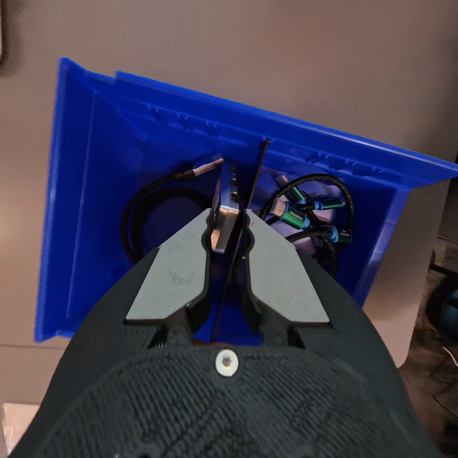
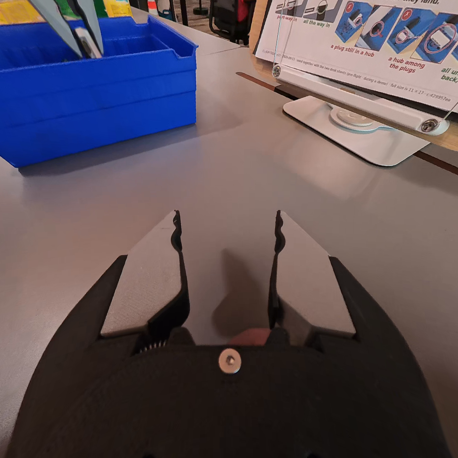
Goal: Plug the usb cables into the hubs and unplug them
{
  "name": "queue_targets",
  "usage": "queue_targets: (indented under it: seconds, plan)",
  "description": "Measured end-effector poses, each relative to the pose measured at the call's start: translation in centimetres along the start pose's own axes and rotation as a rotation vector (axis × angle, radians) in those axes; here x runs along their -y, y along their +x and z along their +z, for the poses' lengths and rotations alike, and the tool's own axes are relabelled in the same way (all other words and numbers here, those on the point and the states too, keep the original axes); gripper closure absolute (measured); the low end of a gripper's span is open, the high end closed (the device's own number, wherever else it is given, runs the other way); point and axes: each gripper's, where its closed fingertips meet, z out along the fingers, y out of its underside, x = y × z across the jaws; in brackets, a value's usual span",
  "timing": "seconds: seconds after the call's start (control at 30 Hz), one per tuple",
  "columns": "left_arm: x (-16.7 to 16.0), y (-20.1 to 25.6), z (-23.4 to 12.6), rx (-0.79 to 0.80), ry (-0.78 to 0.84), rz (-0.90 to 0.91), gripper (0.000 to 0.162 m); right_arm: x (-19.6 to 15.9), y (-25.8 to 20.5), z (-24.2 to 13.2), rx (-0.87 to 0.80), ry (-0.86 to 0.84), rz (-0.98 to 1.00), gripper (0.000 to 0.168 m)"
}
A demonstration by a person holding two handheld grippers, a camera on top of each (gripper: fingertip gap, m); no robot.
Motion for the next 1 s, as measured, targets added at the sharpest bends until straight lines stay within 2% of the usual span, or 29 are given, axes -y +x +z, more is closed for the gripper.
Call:
queue_targets:
  seconds: [0.1, 0.27, 0.47, 0.6, 0.67, 0.7, 0.8, 0.9, 1.0]
  plan:
    - [1.0, -1.6, -3.0, 0.16, 0.066, 0.006, 0.145, 0.5, 0.0, -0.3, 0.006, 0.02, 0.013, 0.096]
    - [4.5, -2.3, -9.1, 0.555, 0.084, 0.132, 0.146, 1.6, -0.2, -1.1, 0.016, 0.066, 0.029, 0.097]
    - [12.3, 0.6, -16.1, 1.042, 0.051, 0.375, 0.146, 2.4, 0.5, -1.8, -0.038, 0.104, 0.0, 0.099]
    - [19.3, 4.8, -17.5, 1.154, 0.204, 0.508, 0.145, 3.5, 2.2, -3.1, -0.115, 0.154, 0.008, 0.098]
    - [22.5, 6.8, -16.4, 1.164, 0.303, 0.57, 0.146, 4.5, 3.2, -4.3, -0.157, 0.203, 0.024, 0.092]
    - [23.8, 7.7, -15.2, 1.147, 0.344, 0.6, 0.146, 5.0, 3.3, -5.0, -0.145, 0.233, 0.035, 0.083]
    - [27.1, 9.1, -9.7, 1.105, 0.436, 0.683, 0.146, 7.5, 2.8, -7.9, -0.04, 0.37, 0.121, 0.075]
    - [29.2, 9.7, -1.9, 1.005, 0.481, 0.753, 0.146, 9.4, 4.0, -11.2, -0.04, 0.509, 0.163, 0.083]
    - [29.5, 10.1, 7.0, 0.88, 0.379, 0.903, 0.147, 9.7, 5.9, -13.4, -0.09, 0.578, 0.177, 0.085]
